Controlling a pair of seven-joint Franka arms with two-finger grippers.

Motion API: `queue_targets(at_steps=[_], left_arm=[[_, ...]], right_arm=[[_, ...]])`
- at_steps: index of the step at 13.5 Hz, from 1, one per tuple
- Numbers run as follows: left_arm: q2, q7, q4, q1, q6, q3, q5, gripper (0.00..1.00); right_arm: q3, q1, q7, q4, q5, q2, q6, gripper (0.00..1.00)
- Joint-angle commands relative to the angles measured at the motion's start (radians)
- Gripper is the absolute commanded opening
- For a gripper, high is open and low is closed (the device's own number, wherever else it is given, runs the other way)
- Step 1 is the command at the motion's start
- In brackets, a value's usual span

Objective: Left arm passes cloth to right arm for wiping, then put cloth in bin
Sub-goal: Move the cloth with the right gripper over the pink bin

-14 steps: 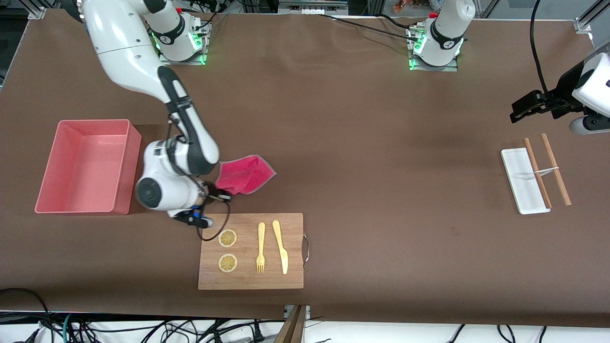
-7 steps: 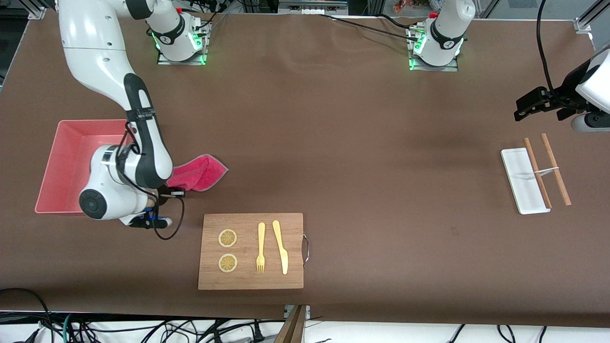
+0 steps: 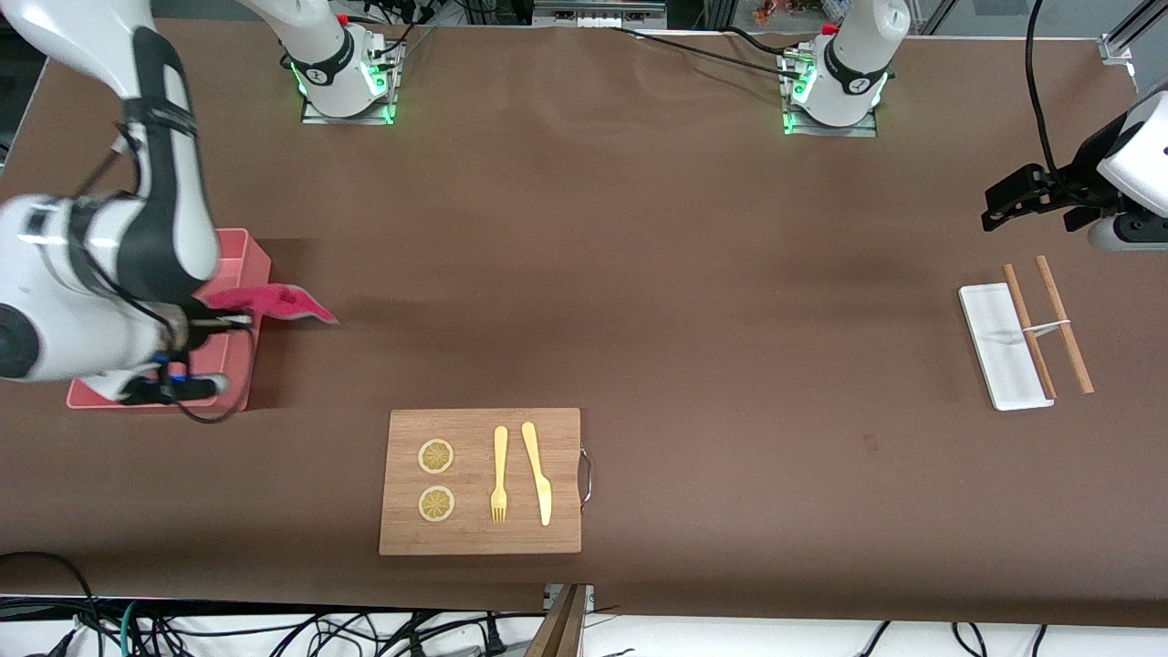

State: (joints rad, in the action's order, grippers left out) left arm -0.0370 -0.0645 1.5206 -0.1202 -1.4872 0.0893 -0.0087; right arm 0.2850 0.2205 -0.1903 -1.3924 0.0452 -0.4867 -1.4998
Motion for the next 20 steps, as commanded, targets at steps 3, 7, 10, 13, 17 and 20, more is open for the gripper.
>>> queue_targets(at_steps=[3,7,10,13,17,20], left_arm=[[-0.009,0.014,-0.027,-0.012,0.021,0.003,0.01,1.0],[-0.008,0.012,-0.027,-0.013,0.022,0.003,0.01,1.0],[-0.009,0.012,-0.028,-0.015,0.019,-0.002,0.01,1.0],[-0.007,0.009,-0.023,-0.01,0.024,-0.014,0.012,1.0],[-0.007,0.009,-0.023,-0.009,0.024,-0.014,0.013,1.0],[-0.007,0.014,-0.02,-0.001,0.024,-0.013,0.013,1.0]], right_arm=[[0.0,-0.124,-0.227,-0.017,-0.128,0.069,0.03,0.0],[0.049,-0.159,-0.294,-0.101,-0.156,0.048,-0.055,0.0],[0.057,-0.179,-0.294,-0.183,-0.162,0.011,-0.169,0.0],[0.057,-0.188,-0.293,-0.227,-0.156,-0.026,-0.27,0.0],[0.057,-0.19,-0.29,-0.252,-0.14,-0.076,-0.402,0.0],[0.056,-0.196,-0.29,-0.3,-0.113,-0.105,-0.532,0.0]])
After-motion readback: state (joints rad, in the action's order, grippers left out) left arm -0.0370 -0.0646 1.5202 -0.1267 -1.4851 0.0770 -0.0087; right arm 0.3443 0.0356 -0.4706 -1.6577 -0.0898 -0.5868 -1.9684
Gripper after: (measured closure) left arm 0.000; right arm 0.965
